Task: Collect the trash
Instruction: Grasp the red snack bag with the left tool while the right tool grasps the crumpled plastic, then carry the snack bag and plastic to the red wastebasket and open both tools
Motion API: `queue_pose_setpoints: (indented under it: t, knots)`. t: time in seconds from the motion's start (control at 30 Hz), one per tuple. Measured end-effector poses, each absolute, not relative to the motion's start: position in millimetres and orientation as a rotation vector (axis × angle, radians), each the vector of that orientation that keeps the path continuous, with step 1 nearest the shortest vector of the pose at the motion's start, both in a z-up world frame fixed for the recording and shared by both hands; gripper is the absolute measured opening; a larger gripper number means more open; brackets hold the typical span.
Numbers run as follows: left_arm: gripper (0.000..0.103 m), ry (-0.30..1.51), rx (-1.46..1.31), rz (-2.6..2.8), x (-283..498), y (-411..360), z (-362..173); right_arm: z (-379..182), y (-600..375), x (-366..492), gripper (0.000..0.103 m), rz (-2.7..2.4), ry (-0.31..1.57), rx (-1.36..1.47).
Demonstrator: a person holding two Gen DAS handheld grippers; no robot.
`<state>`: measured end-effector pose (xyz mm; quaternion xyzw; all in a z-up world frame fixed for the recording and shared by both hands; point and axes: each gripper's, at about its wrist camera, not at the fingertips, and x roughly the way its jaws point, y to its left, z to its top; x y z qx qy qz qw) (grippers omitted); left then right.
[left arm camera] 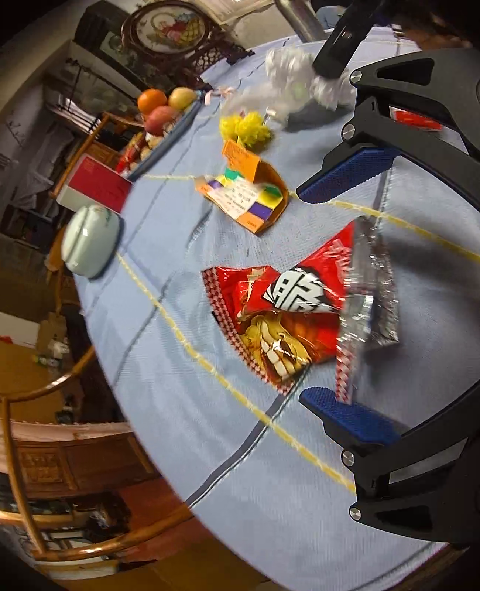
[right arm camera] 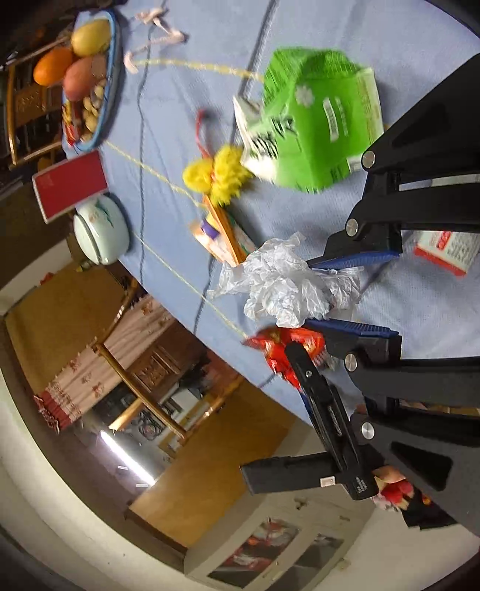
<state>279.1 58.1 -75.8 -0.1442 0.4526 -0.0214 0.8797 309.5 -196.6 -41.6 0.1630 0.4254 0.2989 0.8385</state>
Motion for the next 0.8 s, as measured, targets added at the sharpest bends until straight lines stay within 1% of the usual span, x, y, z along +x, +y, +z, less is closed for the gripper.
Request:
queue_pose_setpoints:
  t: [0.07,0.1,0.17,0.2,0.23,0.33,0.6,0.8]
  knots:
    - [0.096,0.964,-0.317,-0.041,284,58,-80,-41,-200,310,0.028,0.599,0.893,0.332]
    - [0.094,0.965,-0.318,-0.040,285,58,-81,-42,-201,311,0.028,0.588,0.893,0.333]
    - [0.074,0.956,-0.309,-0.047,285,56,-81,-44,-203,312,0.028,0.575,0.894,0.333]
    - [0.058,0.957,-0.294,-0.044,284,55,-80,-44,-203,313,0.028,0.573,0.893,0.332]
    - [0.045,0.955,-0.289,-0.041,283,54,-79,-44,-202,314,0.028,0.572,0.891,0.330]
    - [0.034,0.920,-0.323,-0.079,272,57,-69,-43,-201,316,0.028,0.575,0.880,0.325]
    - [0.033,0.783,-0.241,-0.040,214,74,-15,-34,-196,304,0.028,0.647,0.844,0.324]
    - [0.033,0.727,-0.241,0.057,155,116,3,-24,-180,288,0.028,0.722,0.805,0.281]
